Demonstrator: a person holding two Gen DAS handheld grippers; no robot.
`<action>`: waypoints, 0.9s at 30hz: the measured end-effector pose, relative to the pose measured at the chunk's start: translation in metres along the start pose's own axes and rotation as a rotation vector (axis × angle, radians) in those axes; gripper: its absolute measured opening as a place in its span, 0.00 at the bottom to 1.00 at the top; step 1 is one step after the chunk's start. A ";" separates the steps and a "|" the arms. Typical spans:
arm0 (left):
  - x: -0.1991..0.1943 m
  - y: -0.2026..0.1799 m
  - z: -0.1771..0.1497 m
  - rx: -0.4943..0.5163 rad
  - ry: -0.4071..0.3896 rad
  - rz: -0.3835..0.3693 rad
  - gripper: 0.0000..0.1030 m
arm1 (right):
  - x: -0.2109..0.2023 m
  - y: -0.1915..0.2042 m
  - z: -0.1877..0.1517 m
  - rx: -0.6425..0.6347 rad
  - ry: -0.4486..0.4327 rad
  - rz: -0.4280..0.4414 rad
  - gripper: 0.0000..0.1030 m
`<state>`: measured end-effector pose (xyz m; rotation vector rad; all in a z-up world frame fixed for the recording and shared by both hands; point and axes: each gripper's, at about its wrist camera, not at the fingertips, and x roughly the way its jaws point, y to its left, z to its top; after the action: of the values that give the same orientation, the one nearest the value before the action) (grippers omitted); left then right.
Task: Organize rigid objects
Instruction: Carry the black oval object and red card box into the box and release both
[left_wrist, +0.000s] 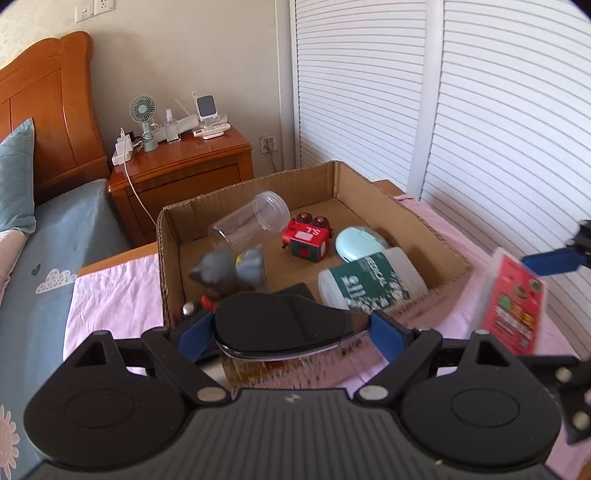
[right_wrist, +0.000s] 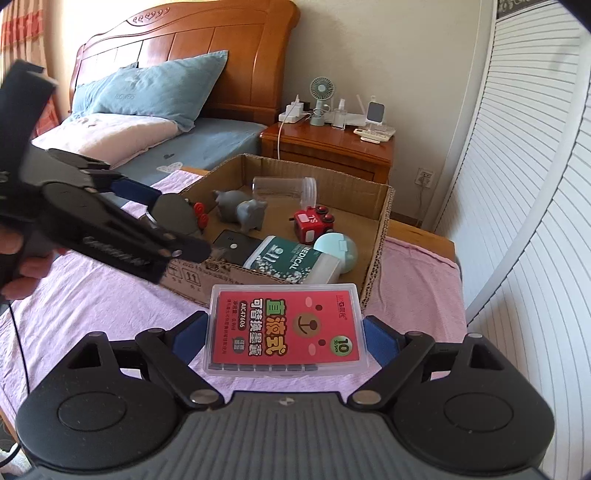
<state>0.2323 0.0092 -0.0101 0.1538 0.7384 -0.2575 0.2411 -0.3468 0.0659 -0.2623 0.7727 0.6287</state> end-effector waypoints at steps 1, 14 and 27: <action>0.006 0.000 0.001 -0.002 0.003 0.011 0.87 | 0.000 -0.001 0.000 0.003 0.000 -0.002 0.89; -0.005 0.003 0.005 -0.053 -0.095 0.092 0.98 | 0.010 -0.018 0.009 0.032 0.000 -0.016 0.89; -0.060 -0.015 -0.027 -0.107 -0.149 0.216 0.99 | 0.044 -0.031 0.054 0.086 0.015 0.018 0.89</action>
<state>0.1682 0.0117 0.0102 0.1102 0.5806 -0.0223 0.3152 -0.3288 0.0716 -0.1817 0.8151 0.6094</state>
